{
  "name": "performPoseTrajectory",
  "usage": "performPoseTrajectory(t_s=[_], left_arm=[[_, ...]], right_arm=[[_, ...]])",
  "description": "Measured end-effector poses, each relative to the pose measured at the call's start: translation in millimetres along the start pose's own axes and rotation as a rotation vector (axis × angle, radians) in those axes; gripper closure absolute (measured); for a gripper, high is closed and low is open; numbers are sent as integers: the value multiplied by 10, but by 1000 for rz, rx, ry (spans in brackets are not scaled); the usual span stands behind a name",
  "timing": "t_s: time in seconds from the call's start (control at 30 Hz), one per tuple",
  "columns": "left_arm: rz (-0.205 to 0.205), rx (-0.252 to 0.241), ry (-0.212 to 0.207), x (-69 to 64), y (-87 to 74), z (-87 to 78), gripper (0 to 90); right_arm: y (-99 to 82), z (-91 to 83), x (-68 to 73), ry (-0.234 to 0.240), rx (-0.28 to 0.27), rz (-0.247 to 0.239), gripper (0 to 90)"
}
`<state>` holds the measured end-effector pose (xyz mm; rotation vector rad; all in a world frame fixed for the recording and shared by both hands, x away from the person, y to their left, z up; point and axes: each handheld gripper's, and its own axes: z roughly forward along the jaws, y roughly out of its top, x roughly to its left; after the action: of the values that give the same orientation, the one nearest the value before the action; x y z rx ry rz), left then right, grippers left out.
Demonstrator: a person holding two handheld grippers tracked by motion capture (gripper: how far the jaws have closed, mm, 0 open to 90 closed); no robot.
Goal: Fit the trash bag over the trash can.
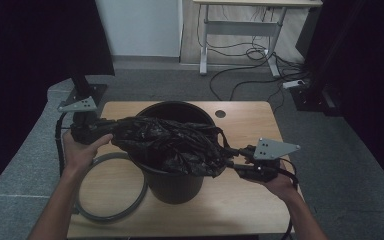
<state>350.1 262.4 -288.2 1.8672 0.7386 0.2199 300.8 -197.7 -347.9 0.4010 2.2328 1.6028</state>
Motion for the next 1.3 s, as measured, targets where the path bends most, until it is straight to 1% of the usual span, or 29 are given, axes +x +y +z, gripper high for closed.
performPoseTrajectory(t_s=[0.03,0.07,0.1,0.13,0.23,0.27,0.3,0.33,0.4,0.43,0.47,0.5,0.53,0.6,0.63,0.7,0.73,0.8,0.83,0.87,0.9,0.93,0.97,1.03,1.1,1.17,1.23,1.3], left_arm=[[2,0,-5,3,1,-10,900],[3,-2,-7,5,1,-24,900],[5,-4,-11,6,2,-38,900],[8,-7,-15,6,3,-53,900],[19,-13,-18,-1,11,-94,900],[21,-17,-19,-3,16,-110,900],[22,-20,-20,-3,20,-118,900],[24,-23,-21,-2,26,-132,900],[24,-29,-25,1,41,-155,900],[25,-29,-25,6,48,-165,900],[25,-29,-23,10,53,-172,900],[25,-28,-22,14,54,-179,900],[25,-29,-24,18,52,-183,900],[27,-28,-29,23,37,-180,900],[31,-22,-29,23,28,-173,900],[34,-13,-33,20,7,-152,900],[37,-8,-32,16,-3,-138,900],[46,4,-29,7,-22,-104,900],[52,10,-23,-1,-27,-90,900],[55,12,-24,-9,-31,-80,900],[57,12,-27,-18,-33,-72,900],[60,12,-29,-28,-33,-67,900],[63,12,-26,-37,-32,-63,900],[61,12,-24,-46,-31,-56,900],[55,14,-12,-49,-33,-50,900],[50,10,-16,-45,-43,-51,900],[47,8,-16,-43,-55,-51,900],[44,8,-20,-35,-68,-49,900]], right_arm=[[20,-22,-11,-9,-12,-3,883],[46,-52,-34,-37,-19,-6,894],[77,-85,-74,-52,-20,2,895],[108,-118,-123,-54,-22,7,895],[217,-177,-281,-96,-15,18,896],[251,-185,-344,-117,-3,17,896],[287,-191,-437,-134,3,29,896],[307,-195,-494,-138,2,38,896],[358,-193,-631,-165,12,49,897],[374,-186,-702,-170,19,58,897],[382,-174,-771,-187,30,64,897],[381,-163,-844,-200,47,71,897],[365,-152,-917,-202,57,87,897],[310,-131,-1047,-230,86,111,897],[269,-121,-1106,-229,91,130,896],[189,-98,-1179,-244,105,153,897],[149,-90,-1200,-238,104,166,896],[79,-73,-1204,-231,104,177,894],[57,-76,-1184,-228,94,177,859],[53,-91,-1154,-225,71,178,746],[66,-124,-1118,-215,44,183,655],[91,-166,-1079,-197,20,187,601],[123,-213,-1036,-182,4,183,570],[197,-315,-957,-169,-19,170,484],[268,-405,-899,-153,-30,166,435],[318,-466,-843,-144,-35,154,393],[352,-484,-792,-126,-34,142,353],[385,-456,-745,-122,-32,128,311]])
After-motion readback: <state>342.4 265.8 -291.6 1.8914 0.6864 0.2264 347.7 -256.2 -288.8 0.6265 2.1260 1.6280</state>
